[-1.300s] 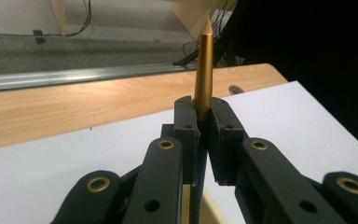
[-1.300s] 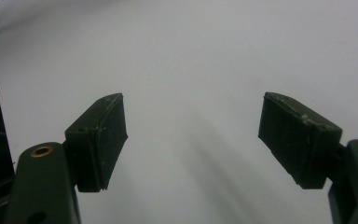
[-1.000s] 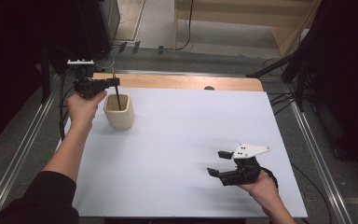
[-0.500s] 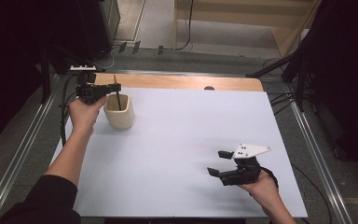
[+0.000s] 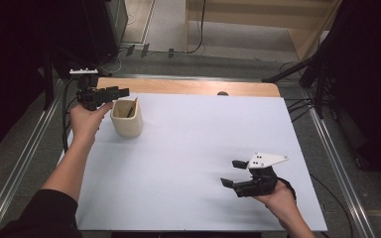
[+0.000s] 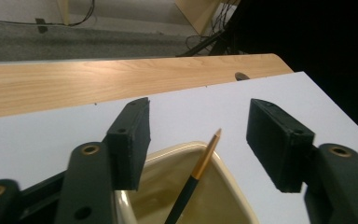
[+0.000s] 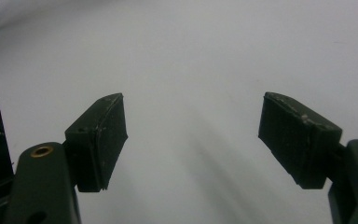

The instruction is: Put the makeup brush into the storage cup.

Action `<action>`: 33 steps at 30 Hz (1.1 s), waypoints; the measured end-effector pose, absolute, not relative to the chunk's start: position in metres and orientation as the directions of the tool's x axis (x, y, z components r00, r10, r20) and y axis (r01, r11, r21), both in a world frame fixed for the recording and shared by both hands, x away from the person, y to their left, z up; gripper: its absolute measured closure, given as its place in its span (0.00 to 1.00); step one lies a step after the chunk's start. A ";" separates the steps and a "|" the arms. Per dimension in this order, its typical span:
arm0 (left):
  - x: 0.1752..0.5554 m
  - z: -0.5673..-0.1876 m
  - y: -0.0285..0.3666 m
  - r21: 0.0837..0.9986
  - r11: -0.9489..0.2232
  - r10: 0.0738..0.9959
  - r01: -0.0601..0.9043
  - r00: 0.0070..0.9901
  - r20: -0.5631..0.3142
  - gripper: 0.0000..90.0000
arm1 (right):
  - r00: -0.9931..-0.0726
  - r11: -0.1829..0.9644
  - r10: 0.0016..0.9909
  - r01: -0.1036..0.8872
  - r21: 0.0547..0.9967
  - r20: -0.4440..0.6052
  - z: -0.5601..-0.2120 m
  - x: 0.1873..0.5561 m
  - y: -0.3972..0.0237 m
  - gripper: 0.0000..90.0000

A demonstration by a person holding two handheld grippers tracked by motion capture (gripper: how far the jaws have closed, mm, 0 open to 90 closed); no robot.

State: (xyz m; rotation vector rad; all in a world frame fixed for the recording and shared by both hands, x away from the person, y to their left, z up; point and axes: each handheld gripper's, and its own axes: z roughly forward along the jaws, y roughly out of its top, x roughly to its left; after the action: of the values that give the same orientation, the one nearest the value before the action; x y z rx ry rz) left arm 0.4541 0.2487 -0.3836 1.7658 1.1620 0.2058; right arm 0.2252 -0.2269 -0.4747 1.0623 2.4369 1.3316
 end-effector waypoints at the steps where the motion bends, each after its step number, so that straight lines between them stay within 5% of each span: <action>1: 0.454 -0.383 0.250 0.785 -0.068 0.775 0.615 0.528 -0.347 0.41 | -0.733 0.348 0.655 0.505 0.790 0.180 -0.475 0.225 -0.227 0.27; 33: 0.421 -0.387 0.278 0.745 -0.093 0.776 0.661 0.517 -0.361 0.37 | -0.730 0.346 0.658 0.510 0.787 0.183 -0.475 0.225 -0.227 0.27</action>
State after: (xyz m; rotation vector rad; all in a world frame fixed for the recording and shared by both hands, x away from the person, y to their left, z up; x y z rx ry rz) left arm 0.4205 0.2783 -0.3866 1.8099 1.1981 0.1524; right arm 0.2254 -0.2266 -0.4753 1.0680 2.4367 1.3309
